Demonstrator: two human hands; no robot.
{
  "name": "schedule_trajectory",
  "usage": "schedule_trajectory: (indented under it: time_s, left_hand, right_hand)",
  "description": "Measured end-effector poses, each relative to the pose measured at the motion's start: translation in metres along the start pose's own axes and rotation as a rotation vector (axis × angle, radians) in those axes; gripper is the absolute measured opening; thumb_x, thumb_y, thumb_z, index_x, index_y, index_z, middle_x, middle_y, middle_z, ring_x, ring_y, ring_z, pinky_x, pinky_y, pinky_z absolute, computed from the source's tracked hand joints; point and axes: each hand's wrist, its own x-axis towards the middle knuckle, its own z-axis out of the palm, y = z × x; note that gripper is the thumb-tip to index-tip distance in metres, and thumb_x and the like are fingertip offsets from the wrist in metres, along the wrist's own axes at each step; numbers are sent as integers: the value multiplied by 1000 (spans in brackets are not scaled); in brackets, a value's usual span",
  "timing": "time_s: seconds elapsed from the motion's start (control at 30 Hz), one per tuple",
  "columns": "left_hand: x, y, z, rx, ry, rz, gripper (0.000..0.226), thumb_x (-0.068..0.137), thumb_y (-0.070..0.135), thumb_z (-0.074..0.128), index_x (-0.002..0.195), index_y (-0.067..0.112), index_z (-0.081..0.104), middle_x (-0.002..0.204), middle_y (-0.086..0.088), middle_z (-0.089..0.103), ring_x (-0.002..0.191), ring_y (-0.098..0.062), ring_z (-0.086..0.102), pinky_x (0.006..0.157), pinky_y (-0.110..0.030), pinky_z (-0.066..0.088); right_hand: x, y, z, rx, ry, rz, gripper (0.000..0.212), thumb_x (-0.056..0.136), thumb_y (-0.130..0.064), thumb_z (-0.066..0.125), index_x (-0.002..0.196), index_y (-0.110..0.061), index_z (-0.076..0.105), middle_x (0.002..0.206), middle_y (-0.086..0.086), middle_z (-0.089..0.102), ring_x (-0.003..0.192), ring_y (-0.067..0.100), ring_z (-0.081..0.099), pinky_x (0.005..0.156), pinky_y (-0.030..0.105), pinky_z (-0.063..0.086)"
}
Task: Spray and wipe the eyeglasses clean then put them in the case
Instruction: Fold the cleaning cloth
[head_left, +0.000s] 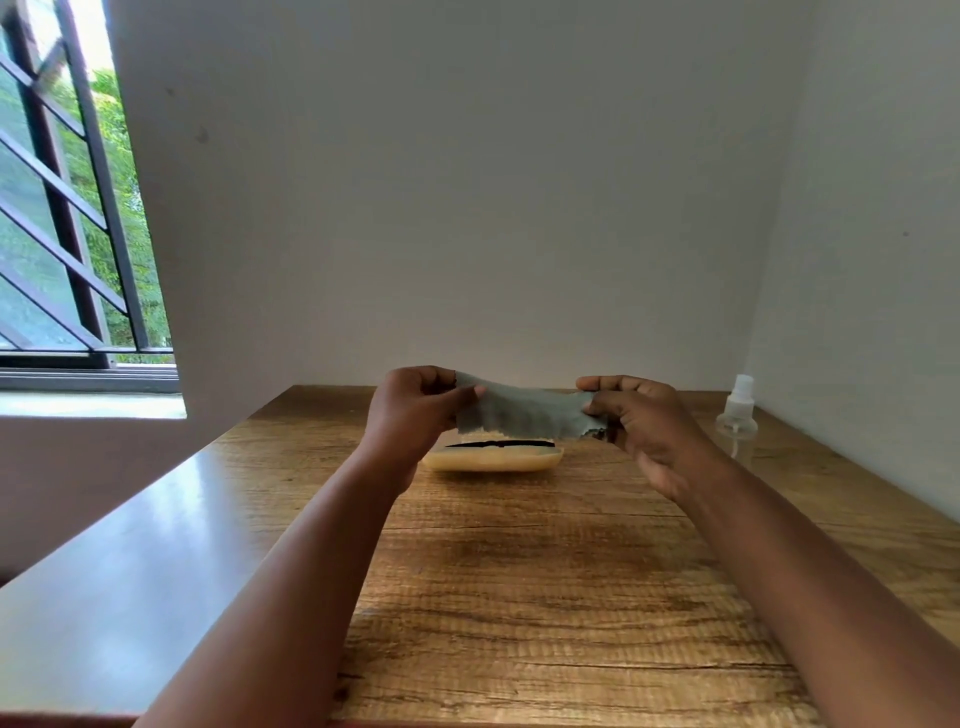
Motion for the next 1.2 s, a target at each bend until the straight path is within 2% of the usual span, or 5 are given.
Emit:
schedule_trajectory:
  time_s: [0.17, 0.43, 0.77, 1.0, 1.2]
  left_hand:
    - [1, -5, 4, 146, -9, -39, 27, 77, 3, 79, 101, 8, 69, 96, -6, 71, 89, -18, 69, 73, -26, 58]
    - [2, -2, -2, -89, -71, -253, 22, 78, -5, 74, 97, 1, 65, 106, -17, 67, 92, -25, 70, 70, -30, 60]
    - [5, -2, -2, -219, -97, -280, 19, 78, -6, 72, 96, -1, 67, 97, -17, 71, 83, -23, 72, 66, -28, 59]
    - [-5, -2, 12, 8, -72, -112, 34, 75, -7, 76, 106, 4, 64, 102, -16, 70, 91, -25, 71, 70, -26, 59]
    - [-8, -4, 22, 10, -132, -43, 36, 76, -5, 77, 108, 6, 65, 103, -16, 70, 93, -26, 71, 77, -31, 59]
  right_hand:
    - [0, 3, -1, -91, 51, 30, 17, 83, 11, 61, 88, -3, 70, 91, 11, 68, 78, 18, 64, 50, 21, 52]
    - [2, 2, -3, -58, 98, 118, 18, 82, 10, 57, 83, -4, 68, 91, 7, 65, 76, 16, 59, 49, 22, 49]
    - [-1, -4, -2, 89, 31, 186, 19, 88, 9, 52, 90, -3, 67, 96, 11, 57, 75, 15, 56, 43, 16, 49]
    - [-1, 0, 0, -57, 45, 49, 17, 84, 7, 62, 93, -4, 70, 85, 9, 66, 74, 16, 62, 56, 24, 51]
    - [-13, -2, 11, -73, -118, -78, 33, 83, 10, 62, 106, -12, 71, 91, 6, 62, 79, 15, 61, 65, 24, 52]
